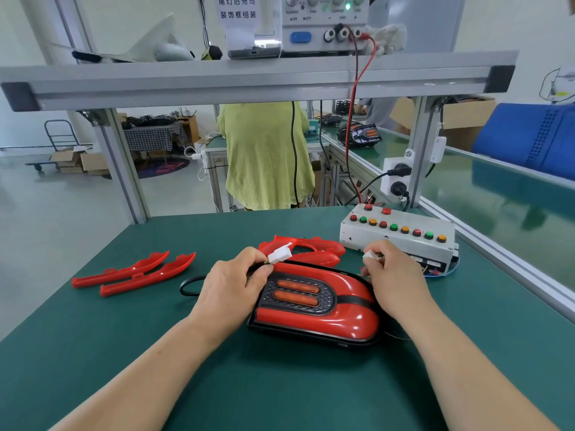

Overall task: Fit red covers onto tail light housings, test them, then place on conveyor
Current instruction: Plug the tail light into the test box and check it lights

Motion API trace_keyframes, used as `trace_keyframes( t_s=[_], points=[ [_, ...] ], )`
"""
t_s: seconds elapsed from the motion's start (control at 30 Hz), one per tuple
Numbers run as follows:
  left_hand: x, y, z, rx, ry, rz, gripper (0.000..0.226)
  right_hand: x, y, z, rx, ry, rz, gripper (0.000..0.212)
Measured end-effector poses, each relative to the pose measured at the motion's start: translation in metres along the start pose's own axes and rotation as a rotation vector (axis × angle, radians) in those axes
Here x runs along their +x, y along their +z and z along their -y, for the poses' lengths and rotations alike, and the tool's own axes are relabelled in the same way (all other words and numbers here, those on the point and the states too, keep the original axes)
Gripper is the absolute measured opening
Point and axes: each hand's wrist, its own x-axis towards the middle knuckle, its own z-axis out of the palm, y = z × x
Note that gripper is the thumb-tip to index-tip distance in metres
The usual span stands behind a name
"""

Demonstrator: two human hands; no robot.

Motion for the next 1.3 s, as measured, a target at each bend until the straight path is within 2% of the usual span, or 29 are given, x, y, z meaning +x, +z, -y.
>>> trace_keyframes(
  t_s=[0.2, 0.33, 0.53, 0.63, 0.77, 0.9, 1.03, 1.17, 1.3],
  points=[
    [-0.004, 0.008, -0.011, 0.009, 0.064, 0.001, 0.008, 0.002, 0.001, 0.004, 0.164, -0.019, 0.064, 0.015],
    [-0.001, 0.007, -0.009, -0.042, 0.012, 0.039, 0.009, 0.0, 0.0, 0.006, 0.159, -0.096, 0.132, 0.013],
    [0.018, 0.002, -0.006, -0.112, -0.048, 0.005, 0.012, -0.005, 0.003, 0.011, 0.223, -0.2, 0.144, 0.01],
    [0.03, -0.002, -0.009, -0.084, -0.044, 0.108, 0.014, -0.007, 0.002, 0.011, 0.25, -0.225, 0.149, 0.011],
    [0.047, -0.002, -0.019, -0.057, -0.02, 0.271, 0.028, -0.007, 0.0, 0.011, 0.268, -0.212, 0.157, 0.013],
    [0.059, 0.004, -0.023, -0.062, -0.008, 0.333, 0.02, -0.006, -0.001, 0.01, 0.303, -0.168, 0.18, 0.012],
    [0.059, 0.009, -0.025, -0.116, -0.007, 0.355, 0.028, -0.003, 0.002, 0.008, 0.303, -0.154, 0.203, 0.011],
    [0.057, 0.007, -0.028, -0.103, 0.026, 0.375, 0.015, -0.003, 0.001, 0.01, 0.316, -0.177, 0.245, 0.028],
    [0.056, 0.013, -0.033, -0.091, 0.057, 0.31, 0.009, -0.004, -0.002, 0.012, 0.255, -0.254, 0.202, 0.031]
  ],
)
